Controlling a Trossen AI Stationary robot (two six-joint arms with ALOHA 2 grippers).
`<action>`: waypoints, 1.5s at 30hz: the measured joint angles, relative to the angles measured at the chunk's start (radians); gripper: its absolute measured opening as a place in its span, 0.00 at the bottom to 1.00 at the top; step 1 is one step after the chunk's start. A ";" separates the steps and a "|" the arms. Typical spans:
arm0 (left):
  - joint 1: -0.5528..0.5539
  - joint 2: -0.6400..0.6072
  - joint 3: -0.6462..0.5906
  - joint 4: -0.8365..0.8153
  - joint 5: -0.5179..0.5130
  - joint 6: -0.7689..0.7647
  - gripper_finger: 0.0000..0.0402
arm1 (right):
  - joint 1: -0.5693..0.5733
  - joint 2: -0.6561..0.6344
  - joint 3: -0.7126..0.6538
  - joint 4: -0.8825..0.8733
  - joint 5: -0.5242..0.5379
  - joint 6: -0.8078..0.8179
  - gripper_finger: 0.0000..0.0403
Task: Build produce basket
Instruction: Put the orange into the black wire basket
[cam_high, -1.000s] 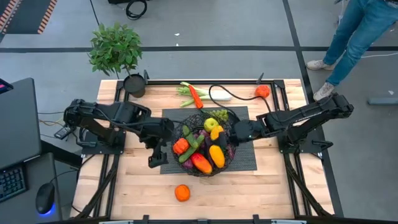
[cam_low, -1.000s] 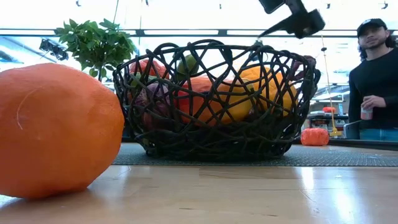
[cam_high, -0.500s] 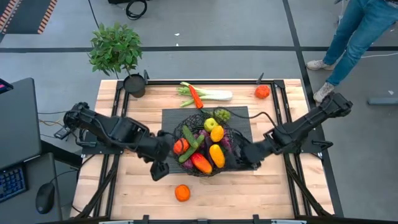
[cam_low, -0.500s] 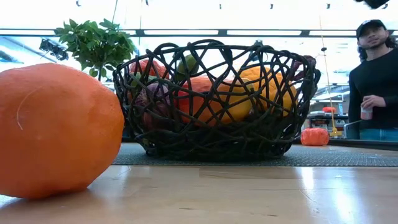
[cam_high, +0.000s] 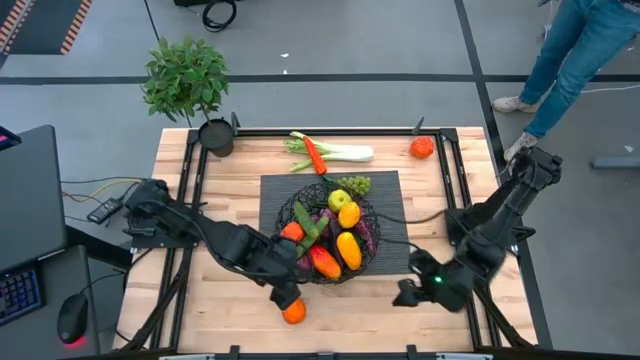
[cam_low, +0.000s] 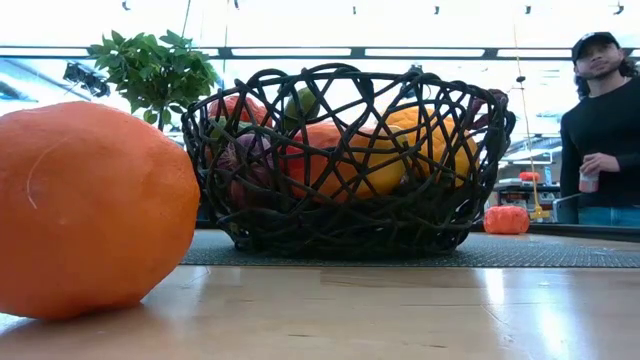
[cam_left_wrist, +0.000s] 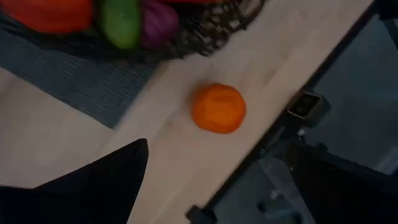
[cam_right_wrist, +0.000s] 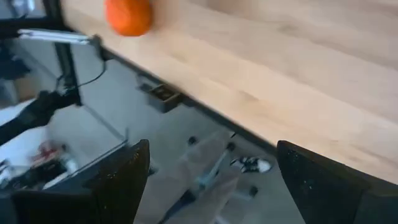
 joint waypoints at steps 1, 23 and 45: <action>0.000 0.009 0.000 0.011 0.020 -0.008 0.95 | 0.028 0.002 -0.002 -0.024 0.020 0.038 0.87; -0.064 0.021 0.000 0.188 0.081 -0.343 0.95 | 0.032 0.085 -0.040 -0.195 -0.083 -0.271 0.87; -0.073 0.202 0.000 0.223 0.038 -0.416 0.95 | -0.013 0.090 -0.041 -0.273 -0.036 -0.399 0.87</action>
